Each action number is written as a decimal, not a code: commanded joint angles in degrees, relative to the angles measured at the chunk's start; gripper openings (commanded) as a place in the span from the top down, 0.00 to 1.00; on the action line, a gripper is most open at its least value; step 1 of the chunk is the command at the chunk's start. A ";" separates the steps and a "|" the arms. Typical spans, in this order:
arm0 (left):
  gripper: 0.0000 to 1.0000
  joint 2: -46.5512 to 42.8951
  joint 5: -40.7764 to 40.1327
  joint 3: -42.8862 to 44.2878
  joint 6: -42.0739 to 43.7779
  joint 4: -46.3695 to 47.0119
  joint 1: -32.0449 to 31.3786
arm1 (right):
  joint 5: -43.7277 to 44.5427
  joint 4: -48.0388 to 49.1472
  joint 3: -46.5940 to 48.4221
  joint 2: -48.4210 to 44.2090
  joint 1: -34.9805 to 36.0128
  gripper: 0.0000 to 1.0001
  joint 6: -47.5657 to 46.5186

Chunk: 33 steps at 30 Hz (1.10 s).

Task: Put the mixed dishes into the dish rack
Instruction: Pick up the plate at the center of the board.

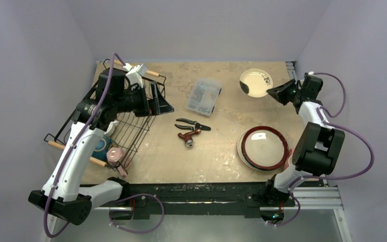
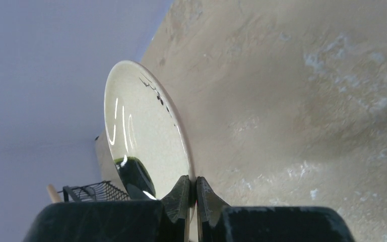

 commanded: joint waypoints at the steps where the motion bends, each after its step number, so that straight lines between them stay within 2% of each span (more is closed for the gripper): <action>1: 0.10 0.37 2.81 1.63 -2.19 5.32 -0.28 | -4.74 -0.18 -0.80 -4.54 2.44 1.00 3.71; 4: 0.11 -1.27 -3.44 1.28 0.67 7.83 -2.71 | -5.04 -6.44 2.07 -5.98 6.05 1.00 4.22; 8: 0.12 -3.66 -16.92 1.73 12.31 10.20 -9.94 | -5.87 -13.71 7.74 -6.55 12.49 1.00 4.15; 10: 0.13 -4.12 -21.37 1.51 19.26 12.14 -13.90 | -6.26 -16.28 9.82 -6.71 14.93 1.00 4.15; 13: 0.14 -3.48 -30.86 1.55 34.61 14.34 -23.18 | -7.50 -17.77 11.33 -7.50 18.08 1.00 5.17; 18: 0.14 2.20 -45.20 2.46 55.76 17.60 -35.15 | -9.10 -19.81 12.98 -8.37 23.01 1.00 4.87; 25: 0.13 11.30 -51.40 3.58 73.58 21.76 -41.42 | -8.37 -23.67 14.29 -11.43 24.18 1.00 4.02; 30: 0.03 16.07 -53.00 1.95 77.79 27.92 -44.62 | -8.16 -25.39 14.29 -12.94 24.89 1.00 4.33; 33: 0.01 19.16 -54.70 2.06 79.14 30.90 -45.36 | -8.58 -25.90 14.27 -13.10 25.25 1.00 4.42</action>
